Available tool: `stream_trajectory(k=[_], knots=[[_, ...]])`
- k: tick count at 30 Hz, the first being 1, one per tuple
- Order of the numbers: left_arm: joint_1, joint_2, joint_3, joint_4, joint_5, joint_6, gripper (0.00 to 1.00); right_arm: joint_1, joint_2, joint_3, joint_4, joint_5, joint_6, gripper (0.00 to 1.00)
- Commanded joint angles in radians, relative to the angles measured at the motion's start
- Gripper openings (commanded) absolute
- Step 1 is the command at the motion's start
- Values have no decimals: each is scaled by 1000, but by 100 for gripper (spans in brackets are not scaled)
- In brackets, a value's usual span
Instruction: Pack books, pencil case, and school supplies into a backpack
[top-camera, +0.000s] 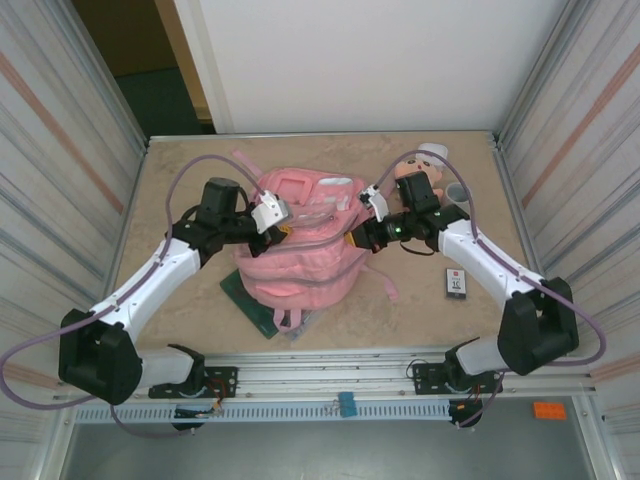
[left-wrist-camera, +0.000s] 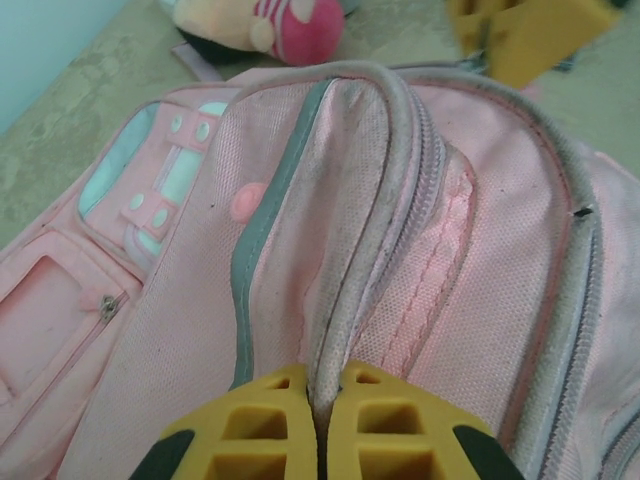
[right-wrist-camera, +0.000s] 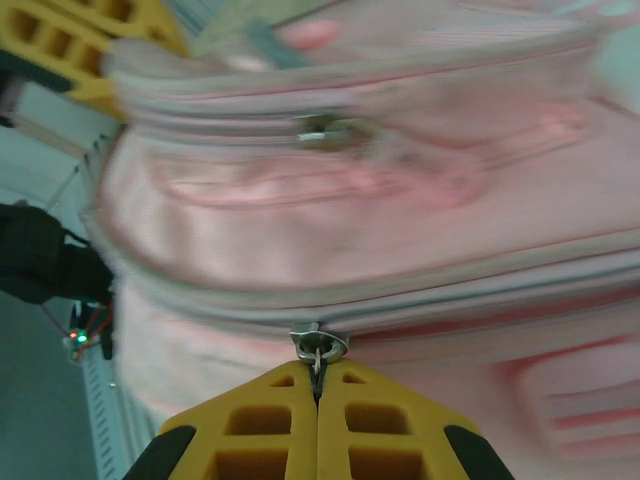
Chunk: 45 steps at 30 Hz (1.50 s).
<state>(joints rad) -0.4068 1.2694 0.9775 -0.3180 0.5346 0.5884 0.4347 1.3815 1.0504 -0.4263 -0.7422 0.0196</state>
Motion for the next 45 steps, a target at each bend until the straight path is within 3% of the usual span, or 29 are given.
stream_trajectory(k=[1, 10, 15, 21, 26, 28, 31, 33, 39, 45], knots=[[-23, -26, 36, 108, -192, -123, 0, 60, -59, 7, 11, -15, 102, 0], [-122, -18, 24, 135, -394, -294, 0, 210, -62, 49, 17, 131, 331, 0], [-142, -8, 32, 153, -425, -382, 0, 276, -50, 64, 53, 219, 464, 0], [-189, 5, 43, 188, -437, -382, 0, 362, -6, 90, 143, 325, 654, 0], [-196, 9, 43, 193, -423, -363, 0, 372, 14, 113, 88, 372, 677, 0], [-195, 3, 31, 200, -422, -337, 0, 349, -4, 121, 55, 355, 679, 13], [-192, -10, 9, 209, -394, -266, 0, 291, -47, 119, 12, 296, 697, 43], [-185, -24, -7, 215, -344, -212, 0, 239, -92, 110, -33, 287, 684, 51], [-135, -79, -81, 301, -149, -186, 0, 60, -212, 10, 4, 208, 826, 64], [-124, -86, -89, 292, -59, -118, 0, 54, -134, -66, 207, 117, 1073, 65]])
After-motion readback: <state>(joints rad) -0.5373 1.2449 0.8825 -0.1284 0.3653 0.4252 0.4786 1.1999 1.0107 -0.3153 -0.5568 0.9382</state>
